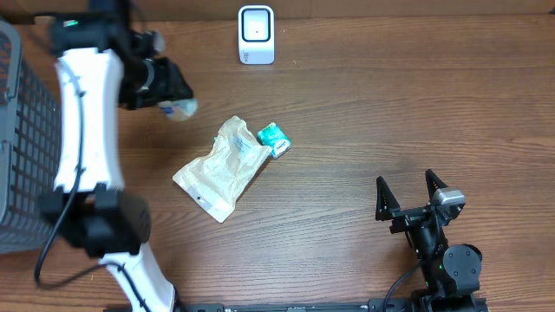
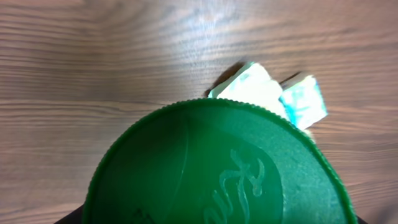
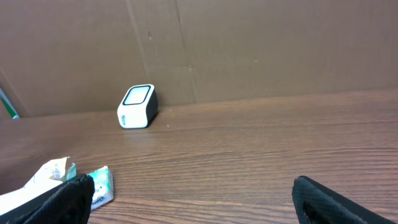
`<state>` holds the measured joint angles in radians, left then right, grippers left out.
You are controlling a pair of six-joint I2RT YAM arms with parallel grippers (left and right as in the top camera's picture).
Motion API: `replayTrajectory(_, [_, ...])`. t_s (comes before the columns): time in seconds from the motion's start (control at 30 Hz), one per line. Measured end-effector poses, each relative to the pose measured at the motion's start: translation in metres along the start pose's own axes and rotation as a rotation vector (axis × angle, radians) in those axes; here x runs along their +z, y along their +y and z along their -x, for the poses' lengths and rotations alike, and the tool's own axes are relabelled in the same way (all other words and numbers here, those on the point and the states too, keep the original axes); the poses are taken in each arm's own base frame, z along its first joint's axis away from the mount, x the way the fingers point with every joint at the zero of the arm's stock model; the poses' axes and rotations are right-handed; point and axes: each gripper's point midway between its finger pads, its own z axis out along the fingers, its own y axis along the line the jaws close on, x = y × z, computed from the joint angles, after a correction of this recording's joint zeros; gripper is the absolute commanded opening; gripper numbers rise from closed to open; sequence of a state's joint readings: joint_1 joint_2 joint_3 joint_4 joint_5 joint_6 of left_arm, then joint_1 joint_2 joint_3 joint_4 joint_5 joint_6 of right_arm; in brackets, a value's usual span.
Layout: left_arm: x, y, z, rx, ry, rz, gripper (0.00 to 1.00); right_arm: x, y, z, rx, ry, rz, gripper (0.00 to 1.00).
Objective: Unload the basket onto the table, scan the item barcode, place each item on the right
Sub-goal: 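Move the green-lidded jar under the scanner and set it on the table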
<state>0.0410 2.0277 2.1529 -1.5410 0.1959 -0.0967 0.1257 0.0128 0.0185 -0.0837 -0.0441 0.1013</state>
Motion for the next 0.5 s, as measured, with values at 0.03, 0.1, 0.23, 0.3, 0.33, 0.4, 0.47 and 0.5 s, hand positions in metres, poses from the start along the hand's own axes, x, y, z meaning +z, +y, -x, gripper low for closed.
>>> replayTrajectory(0.03, [0.018,-0.003,0.0,0.012,0.041,0.014,0.36,0.0,0.0,0.0,0.0,0.001,0.0,1.0])
replayTrajectory(0.1, [0.044,-0.004,0.001,0.025,0.094,0.034,0.36,0.0,0.0,0.0,0.0,0.001,0.0,1.0])
replayTrajectory(0.23, [0.094,0.002,0.002,0.034,0.186,0.091,0.36,0.0,0.0,0.0,0.0,0.001,0.001,1.0])
replayTrajectory(0.3, [0.115,0.008,0.002,0.031,0.22,0.123,0.36,0.0,0.0,0.0,0.0,0.0,0.0,1.0])
replayTrajectory(0.33, [0.124,0.011,0.003,0.028,0.228,0.135,0.36,0.0,0.0,0.0,0.0,0.001,0.0,1.0])
replayTrajectory(0.4, [0.14,0.017,0.01,0.024,0.22,0.156,0.36,0.0,0.0,0.0,0.001,0.0,0.0,1.0])
replayTrajectory(0.47, [0.149,0.021,0.019,0.021,0.191,0.174,0.37,0.0,0.0,0.0,0.0,0.0,0.0,1.0])
replayTrajectory(0.5, [0.153,0.022,0.025,0.018,0.17,0.182,0.38,0.0,0.0,0.0,0.0,0.001,0.0,1.0])
